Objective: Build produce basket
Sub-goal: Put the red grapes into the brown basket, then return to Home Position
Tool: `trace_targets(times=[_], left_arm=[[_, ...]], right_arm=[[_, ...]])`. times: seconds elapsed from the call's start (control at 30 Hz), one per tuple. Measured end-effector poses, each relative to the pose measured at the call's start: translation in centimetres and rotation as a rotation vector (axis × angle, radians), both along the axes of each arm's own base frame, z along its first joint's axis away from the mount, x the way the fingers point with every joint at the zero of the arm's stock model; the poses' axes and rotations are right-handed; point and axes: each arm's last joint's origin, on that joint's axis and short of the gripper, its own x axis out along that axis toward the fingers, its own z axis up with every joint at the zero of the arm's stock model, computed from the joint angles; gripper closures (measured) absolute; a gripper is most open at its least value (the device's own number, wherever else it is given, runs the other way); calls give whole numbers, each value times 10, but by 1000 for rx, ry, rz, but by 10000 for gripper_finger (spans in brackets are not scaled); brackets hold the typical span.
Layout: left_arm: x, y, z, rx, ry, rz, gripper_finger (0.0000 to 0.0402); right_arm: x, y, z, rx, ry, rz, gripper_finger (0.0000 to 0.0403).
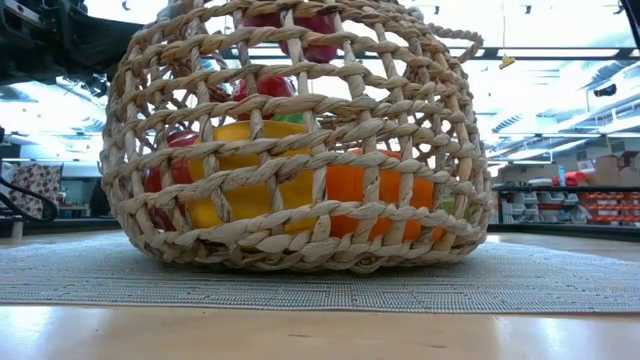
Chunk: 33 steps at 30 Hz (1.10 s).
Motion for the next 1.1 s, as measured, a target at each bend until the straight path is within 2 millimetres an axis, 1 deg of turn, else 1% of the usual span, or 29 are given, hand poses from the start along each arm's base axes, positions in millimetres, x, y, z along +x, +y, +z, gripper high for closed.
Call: trace_targets(times=[0.1,0.2,0.27,0.43,0.57,0.7,0.87,1.0,1.1], left_arm=[[0,0,0,-1,-2,0,370],[0,0,0,-1,-4,0,373],[0,0,0,1,5,-1,374],[1,0,-1,2,11,0,368],[1,0,-1,2,12,0,366],[1,0,-1,3,12,1,369],[1,0,-1,3,13,0,374],[1,0,-1,2,13,0,371],[1,0,-1,3,13,0,368]], right_arm=[[-3,0,-4,18,51,38,222],[-7,2,-7,-42,79,80,219],[-9,7,-9,-89,91,109,208],[-12,14,-11,-117,119,128,159],[-15,12,-8,-116,140,64,117],[-25,9,14,-128,78,13,93],[-45,5,48,-178,-21,-75,90],[-66,9,74,-197,-95,-104,92],[-83,17,93,-209,-157,-85,93]])
